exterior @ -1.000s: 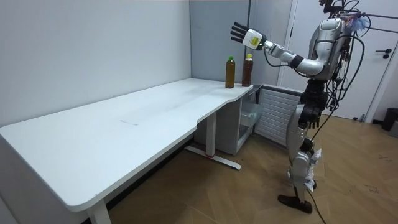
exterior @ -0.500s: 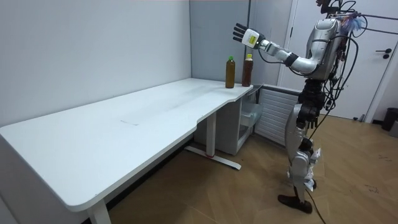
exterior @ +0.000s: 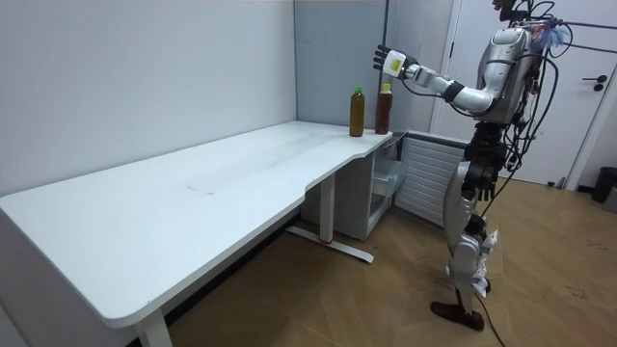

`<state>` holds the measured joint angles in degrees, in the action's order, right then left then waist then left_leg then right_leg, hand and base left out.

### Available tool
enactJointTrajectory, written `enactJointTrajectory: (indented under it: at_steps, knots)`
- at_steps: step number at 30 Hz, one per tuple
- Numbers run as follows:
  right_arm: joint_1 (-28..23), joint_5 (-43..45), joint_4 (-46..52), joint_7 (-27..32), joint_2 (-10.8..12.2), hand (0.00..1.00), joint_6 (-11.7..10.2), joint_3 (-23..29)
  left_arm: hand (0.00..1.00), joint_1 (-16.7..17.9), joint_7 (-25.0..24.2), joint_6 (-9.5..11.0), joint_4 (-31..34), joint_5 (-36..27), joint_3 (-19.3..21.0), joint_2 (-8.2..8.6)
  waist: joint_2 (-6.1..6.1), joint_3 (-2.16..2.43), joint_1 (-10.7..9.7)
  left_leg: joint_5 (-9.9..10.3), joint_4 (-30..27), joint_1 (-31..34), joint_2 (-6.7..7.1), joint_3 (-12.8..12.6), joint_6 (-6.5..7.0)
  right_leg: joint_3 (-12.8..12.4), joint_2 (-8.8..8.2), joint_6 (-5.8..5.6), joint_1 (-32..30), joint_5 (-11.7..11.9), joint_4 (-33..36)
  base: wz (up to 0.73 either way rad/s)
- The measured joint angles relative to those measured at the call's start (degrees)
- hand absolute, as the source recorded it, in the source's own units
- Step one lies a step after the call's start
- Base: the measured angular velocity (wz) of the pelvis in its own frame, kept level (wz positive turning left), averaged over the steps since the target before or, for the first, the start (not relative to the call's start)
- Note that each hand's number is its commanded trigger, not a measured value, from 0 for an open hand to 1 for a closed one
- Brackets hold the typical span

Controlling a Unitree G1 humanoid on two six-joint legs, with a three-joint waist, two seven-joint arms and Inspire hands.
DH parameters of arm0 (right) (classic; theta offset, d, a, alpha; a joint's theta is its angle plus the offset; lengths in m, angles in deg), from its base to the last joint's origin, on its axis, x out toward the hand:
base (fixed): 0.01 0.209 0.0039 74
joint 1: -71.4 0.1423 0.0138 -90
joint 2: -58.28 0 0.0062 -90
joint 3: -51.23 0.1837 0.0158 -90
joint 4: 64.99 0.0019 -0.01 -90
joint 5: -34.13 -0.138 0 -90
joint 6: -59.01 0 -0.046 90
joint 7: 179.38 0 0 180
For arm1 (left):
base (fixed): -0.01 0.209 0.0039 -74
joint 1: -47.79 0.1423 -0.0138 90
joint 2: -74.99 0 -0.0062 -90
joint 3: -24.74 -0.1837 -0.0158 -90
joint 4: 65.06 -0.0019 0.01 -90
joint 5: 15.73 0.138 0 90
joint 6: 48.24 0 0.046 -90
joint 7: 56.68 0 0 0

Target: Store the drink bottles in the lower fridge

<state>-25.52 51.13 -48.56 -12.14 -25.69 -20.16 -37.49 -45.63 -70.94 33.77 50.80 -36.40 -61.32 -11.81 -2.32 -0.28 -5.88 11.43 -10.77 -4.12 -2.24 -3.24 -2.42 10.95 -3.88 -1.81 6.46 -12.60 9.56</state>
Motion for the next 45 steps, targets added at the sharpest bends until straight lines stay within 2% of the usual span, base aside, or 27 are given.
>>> enactJointTrajectory:
  at_steps: [10, 16, 25, 31, 33, 38, 42, 45]
  knots:
    - [1.75, 0.97, 0.17, -0.58, -0.93, 0.0, 1.91, 0.02, 0.0, 0.0, -2.5, -3.21, -0.05, -0.04, -0.99, 0.01, 0.41, -0.25, -0.08, -0.01, -0.04, -0.13, -0.05, -1.32, 0.01, -1.48, -0.01, -0.03, -0.68, -0.05, 0.7, -0.04]
    - [1.93, 1.87, 0.48, -0.87, -0.95, 0.0, 2.43, 0.01, 0.0, 0.01, -2.81, -3.76, -0.06, -0.05, -1.1, 0.03, 0.9, -0.48, -0.01, -0.01, 0.02, -0.28, -0.06, -1.38, 0.01, -1.64, -0.02, -0.05, -0.9, -0.07, 0.98, -0.04]
    - [2.61, 3.09, 0.78, -0.37, -1.04, 0.0, 2.48, -0.01, 0.0, 0.06, -2.69, -4.27, -2.08, -0.07, -2.07, 0.41, 1.14, -0.37, 0.0, -0.01, 0.04, -0.51, -0.07, -1.32, 0.01, -2.04, 0.0, -0.05, -0.52, -0.06, 1.06, -0.02]
    - [2.58, 3.29, 0.72, 0.94, -1.06, 0.0, 2.65, -0.04, 0.0, 0.53, -2.13, -4.81, -7.9, -2.35, -2.48, 0.44, 0.9, -0.15, 0.08, -0.01, 0.04, -1.24, -0.08, -1.42, 0.01, -2.13, 0.0, -0.04, -0.33, -0.05, 1.17, -0.01]
    - [2.25, 3.29, 0.64, 1.32, -1.06, 0.0, 3.09, -0.04, 0.0, 0.53, -1.75, -5.64, -9.94, -2.57, -2.48, 0.44, 0.79, -0.08, 0.03, -0.01, 0.05, -1.47, -0.08, -1.47, 0.01, -2.13, 0.0, -0.04, -0.1, -0.05, 1.19, 0.0]
    - [1.42, 3.43, 0.7, 1.26, -1.05, 0.0, 4.3, -0.03, 0.0, 0.53, -0.63, -5.9, -13.57, -4.01, -2.45, 0.49, 0.77, -0.06, 0.0, -0.01, 0.03, -1.5, -0.11, -2.08, 0.0, -2.01, -0.01, -0.04, 0.03, -0.05, 1.24, 0.0]
    - [1.1, 3.79, 0.72, 0.77, -1.04, 0.0, 5.52, -0.03, 0.0, 0.58, 0.37, -6.69, -13.76, -5.15, -2.31, 0.48, 0.75, -0.01, -0.02, -0.01, 0.02, -1.5, -0.12, -2.6, 0.01, -2.2, -0.05, -0.05, -0.05, -0.05, 1.23, 0.0]
    - [1.12, 3.78, 0.77, 0.66, -1.03, 0.0, 5.54, -0.04, 0.0, 0.58, 1.1, -7.14, -13.76, -5.17, -2.38, 0.5, 0.67, 0.05, -0.07, -0.01, 0.02, -1.53, -0.12, -2.67, 0.0, -2.2, -0.04, -0.05, -0.02, -0.04, 1.24, 0.0]
